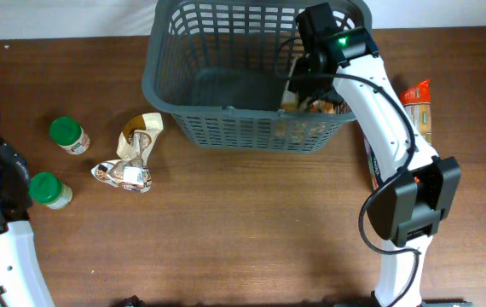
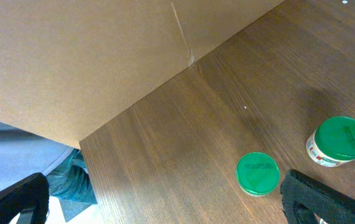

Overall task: Pack container
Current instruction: 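Drop the tan snack bag into the basket with the right gripper, then grasp the orange-red pasta packet with the right gripper and lift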

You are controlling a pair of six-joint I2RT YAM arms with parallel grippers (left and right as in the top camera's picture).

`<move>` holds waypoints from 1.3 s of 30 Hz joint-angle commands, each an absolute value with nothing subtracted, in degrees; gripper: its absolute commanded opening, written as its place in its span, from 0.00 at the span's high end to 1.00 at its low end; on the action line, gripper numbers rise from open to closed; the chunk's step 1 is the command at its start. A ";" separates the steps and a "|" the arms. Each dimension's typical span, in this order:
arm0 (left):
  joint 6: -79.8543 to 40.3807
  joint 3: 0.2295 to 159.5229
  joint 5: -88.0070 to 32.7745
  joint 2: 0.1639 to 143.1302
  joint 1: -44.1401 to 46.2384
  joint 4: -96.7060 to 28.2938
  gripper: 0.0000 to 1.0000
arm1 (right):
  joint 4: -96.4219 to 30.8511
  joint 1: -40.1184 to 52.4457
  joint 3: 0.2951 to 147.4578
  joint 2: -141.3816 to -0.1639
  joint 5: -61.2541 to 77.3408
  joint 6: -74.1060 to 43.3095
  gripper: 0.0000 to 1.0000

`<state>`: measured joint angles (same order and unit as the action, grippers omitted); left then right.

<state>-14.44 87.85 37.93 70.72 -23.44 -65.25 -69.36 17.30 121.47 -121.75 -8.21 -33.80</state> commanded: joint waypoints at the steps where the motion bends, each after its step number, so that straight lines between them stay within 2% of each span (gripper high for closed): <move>1: -15.18 88.05 37.69 70.81 -23.79 -65.14 0.01 | -68.18 17.23 123.31 -117.97 -9.76 -26.79 0.21; 8: -15.18 88.05 37.69 70.81 -23.79 -65.14 0.01 | -67.00 17.10 130.67 -112.33 -12.19 -17.91 0.15; 13: -15.18 88.05 37.69 70.81 -23.79 -65.14 0.01 | -68.36 13.96 135.59 -107.66 -17.61 -16.75 0.00; 19: -15.18 88.05 37.69 70.81 -23.79 -65.14 0.01 | -71.75 -0.16 135.79 -105.23 -9.43 -16.99 0.01; 26: -15.18 88.05 37.69 70.81 -23.79 -65.14 0.01 | -75.05 -18.15 130.63 -111.13 2.07 -16.88 0.01; 33: -15.18 88.05 37.69 70.81 -23.79 -65.14 0.01 | -72.71 -21.04 117.60 -119.42 5.85 -8.14 0.01; 35: -15.18 88.05 37.69 70.81 -23.79 -65.14 0.01 | -69.87 -21.08 111.50 -123.42 7.60 0.34 0.01; 39: -15.18 88.05 37.69 70.81 -23.79 -65.14 0.01 | -67.00 -21.08 107.57 -127.35 8.43 2.76 0.01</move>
<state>-14.44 87.85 37.93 70.72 -23.44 -65.28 -68.36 -21.23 109.65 -125.23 6.22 -2.59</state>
